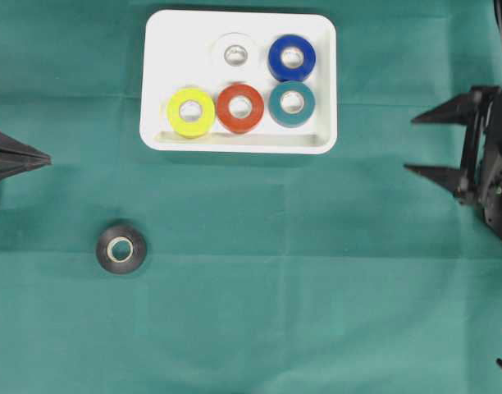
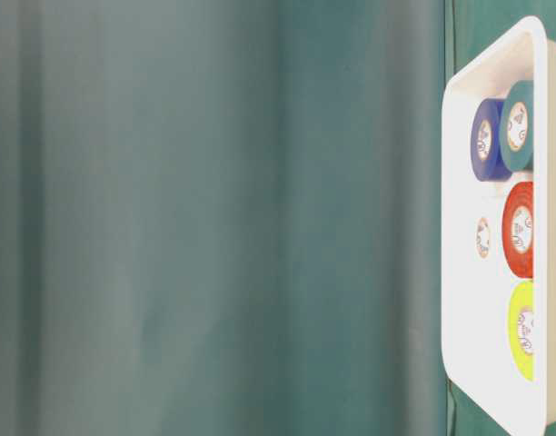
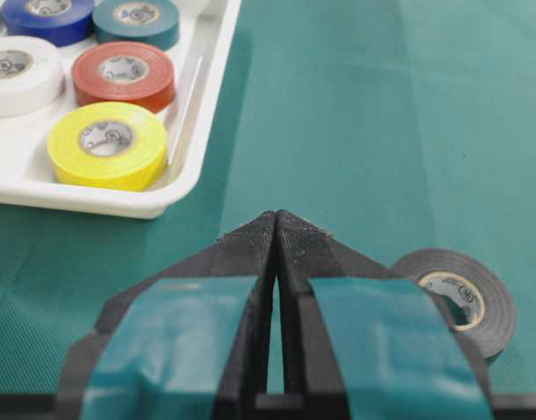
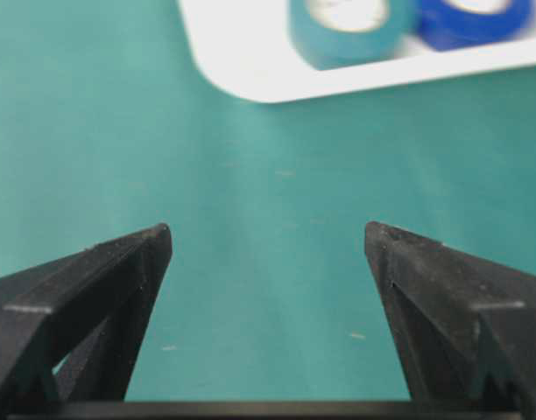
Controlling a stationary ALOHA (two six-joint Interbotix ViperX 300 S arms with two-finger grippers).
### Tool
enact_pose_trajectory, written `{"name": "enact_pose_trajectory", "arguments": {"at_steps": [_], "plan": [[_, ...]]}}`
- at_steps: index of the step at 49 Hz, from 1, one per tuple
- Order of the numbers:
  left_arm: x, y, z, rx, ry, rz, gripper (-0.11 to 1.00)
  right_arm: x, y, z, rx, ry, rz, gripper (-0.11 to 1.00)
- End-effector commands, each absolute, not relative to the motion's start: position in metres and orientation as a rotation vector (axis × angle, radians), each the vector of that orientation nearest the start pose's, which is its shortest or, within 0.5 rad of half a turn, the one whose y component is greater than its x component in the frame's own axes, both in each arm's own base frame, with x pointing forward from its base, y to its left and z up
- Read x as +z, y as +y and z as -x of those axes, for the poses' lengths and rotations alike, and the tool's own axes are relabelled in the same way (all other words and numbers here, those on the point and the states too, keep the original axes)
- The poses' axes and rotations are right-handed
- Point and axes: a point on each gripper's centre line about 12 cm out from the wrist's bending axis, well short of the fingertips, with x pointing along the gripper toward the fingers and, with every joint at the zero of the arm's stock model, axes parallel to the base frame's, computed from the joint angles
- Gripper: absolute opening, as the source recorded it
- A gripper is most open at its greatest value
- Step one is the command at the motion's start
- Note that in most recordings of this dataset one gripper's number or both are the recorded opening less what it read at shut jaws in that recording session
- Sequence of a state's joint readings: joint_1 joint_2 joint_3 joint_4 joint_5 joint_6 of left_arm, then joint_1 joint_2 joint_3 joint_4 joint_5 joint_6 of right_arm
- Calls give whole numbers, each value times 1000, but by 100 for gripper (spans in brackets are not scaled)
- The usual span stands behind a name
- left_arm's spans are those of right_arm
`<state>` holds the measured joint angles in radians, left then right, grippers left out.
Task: Put the tape into the white case with the right arm.
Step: 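Open the right gripper and retract it to the right, then move the right gripper left over the black tape roll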
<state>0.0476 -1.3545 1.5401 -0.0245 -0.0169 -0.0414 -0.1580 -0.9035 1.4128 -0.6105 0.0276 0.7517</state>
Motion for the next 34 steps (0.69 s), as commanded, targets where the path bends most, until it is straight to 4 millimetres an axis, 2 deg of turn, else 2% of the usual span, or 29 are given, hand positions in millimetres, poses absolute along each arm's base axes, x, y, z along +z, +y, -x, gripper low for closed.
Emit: {"name": "enact_pose_trajectory", "arguments": {"at_steps": [1, 11, 22, 34], "plan": [[179, 7, -132, 55, 156, 71, 0, 155, -15, -168, -126, 525, -159, 61], [179, 7, -132, 55, 156, 71, 0, 152, 11, -168, 19, 555, -118, 59], [178, 7, -132, 55, 158, 71, 0, 154, 14, -173, 34, 564, -115, 60], [178, 7, -132, 55, 158, 71, 0, 162, 23, -201, 86, 578, -109, 59]]}}
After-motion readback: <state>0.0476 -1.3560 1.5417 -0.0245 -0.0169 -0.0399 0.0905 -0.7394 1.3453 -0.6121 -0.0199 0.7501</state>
